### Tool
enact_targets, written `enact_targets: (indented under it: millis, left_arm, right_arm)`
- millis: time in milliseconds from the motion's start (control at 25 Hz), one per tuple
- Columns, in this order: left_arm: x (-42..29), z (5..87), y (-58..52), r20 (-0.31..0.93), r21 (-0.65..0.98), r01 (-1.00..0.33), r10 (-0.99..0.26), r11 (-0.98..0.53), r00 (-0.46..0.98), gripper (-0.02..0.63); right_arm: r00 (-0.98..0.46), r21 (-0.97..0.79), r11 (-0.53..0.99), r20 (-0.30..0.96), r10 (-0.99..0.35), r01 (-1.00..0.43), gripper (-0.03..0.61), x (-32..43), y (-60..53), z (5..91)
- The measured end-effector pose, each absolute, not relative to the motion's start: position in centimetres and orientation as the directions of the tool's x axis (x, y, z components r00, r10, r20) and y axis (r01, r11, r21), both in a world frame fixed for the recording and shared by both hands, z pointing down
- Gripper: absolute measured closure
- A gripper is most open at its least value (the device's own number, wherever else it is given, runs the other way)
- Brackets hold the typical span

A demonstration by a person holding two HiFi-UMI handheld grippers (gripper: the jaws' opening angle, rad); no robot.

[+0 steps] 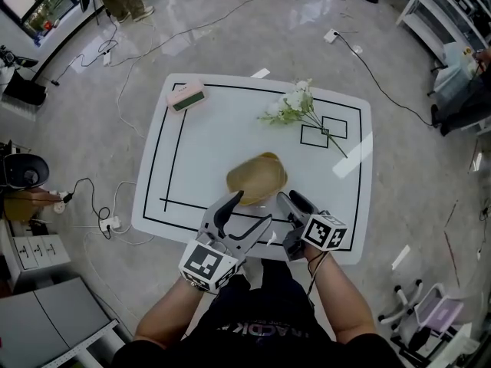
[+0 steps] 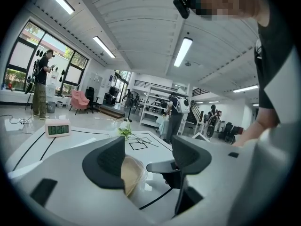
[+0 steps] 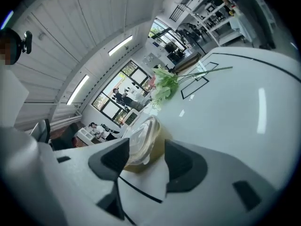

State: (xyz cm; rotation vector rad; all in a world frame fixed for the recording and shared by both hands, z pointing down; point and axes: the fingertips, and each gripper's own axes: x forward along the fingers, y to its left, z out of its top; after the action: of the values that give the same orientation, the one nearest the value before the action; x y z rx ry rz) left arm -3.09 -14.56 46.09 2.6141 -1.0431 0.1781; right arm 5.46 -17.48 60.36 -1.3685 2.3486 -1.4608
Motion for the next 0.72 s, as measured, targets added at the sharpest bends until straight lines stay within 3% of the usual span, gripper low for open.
enact_targets:
  millis: [480, 720]
  left_arm:
    - [-3.7, 46.8, -14.6, 0.248, 0.262, -0.704, -0.659, -0.66, 0.71, 0.31]
    - [-4.3, 47.2, -14.4, 0.259, 0.265, -0.714, -0.665, -0.648, 0.7, 0.31]
  right_arm:
    - [-0.647, -0.826, 0.07, 0.382, -0.66, -0.559, 0.359, 3.8, -17.7, 62.2]
    - [-0.662, -0.854, 0.052, 0.361, -0.657, -0.518, 0.431, 3.2, -17.8, 62.4]
